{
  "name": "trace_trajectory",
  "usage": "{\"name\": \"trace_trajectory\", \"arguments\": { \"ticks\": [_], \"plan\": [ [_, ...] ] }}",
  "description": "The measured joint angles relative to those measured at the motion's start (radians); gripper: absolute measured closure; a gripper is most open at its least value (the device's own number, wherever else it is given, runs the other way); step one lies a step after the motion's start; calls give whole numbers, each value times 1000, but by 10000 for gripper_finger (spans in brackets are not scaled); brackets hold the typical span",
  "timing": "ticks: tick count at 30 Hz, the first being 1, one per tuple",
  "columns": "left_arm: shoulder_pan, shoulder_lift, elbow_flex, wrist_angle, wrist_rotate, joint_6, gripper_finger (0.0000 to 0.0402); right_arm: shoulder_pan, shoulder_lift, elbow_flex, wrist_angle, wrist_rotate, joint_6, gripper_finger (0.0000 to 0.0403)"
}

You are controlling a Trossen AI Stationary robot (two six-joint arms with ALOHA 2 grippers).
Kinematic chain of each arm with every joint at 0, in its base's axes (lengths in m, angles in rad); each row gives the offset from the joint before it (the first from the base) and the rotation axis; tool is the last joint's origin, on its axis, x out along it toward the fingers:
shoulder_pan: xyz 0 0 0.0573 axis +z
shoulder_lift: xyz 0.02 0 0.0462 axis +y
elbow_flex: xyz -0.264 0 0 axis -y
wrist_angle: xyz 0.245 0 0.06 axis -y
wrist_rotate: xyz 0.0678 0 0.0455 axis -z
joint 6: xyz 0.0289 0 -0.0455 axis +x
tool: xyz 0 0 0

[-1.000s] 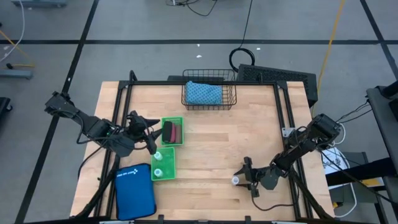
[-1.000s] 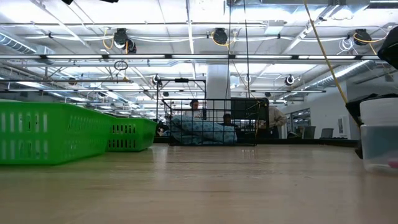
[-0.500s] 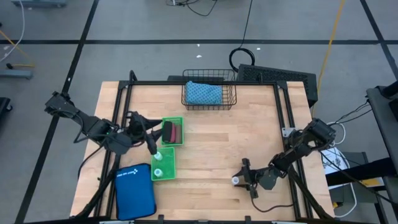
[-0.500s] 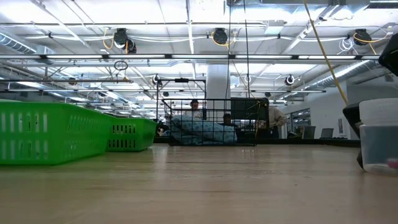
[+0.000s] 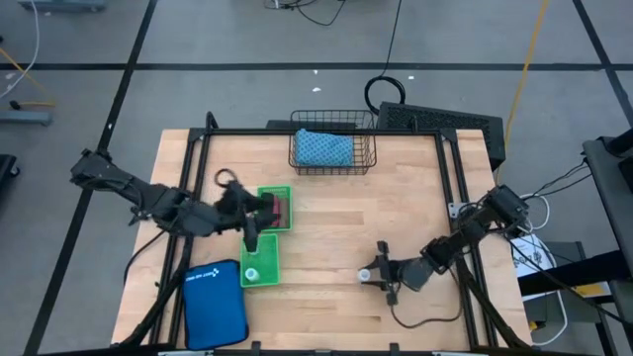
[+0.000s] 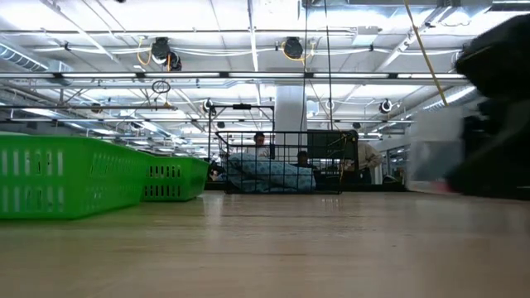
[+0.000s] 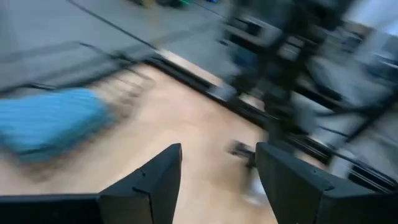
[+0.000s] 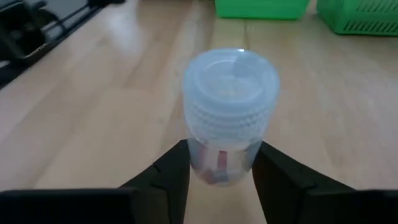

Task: Pick & Place Medicine items
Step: Put the white pill bottle into the bottom green bin

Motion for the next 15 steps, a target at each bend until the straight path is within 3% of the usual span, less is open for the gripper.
{"name": "trace_trajectory", "arguments": {
  "ticks": [3,6,11,15],
  "plan": [
    [71,48,34,42,225,61,195,-78,0,27,-7,-87,-15,262],
    [131,131,113,-52,357,95,199,-151,0,85,-68,-181,-28,264],
    [199,327,288,-321,423,167,197,-230,0,211,-189,-208,-134,261],
    [225,495,386,-426,461,249,198,-281,0,286,-264,-212,-190,260]
  ]
}}
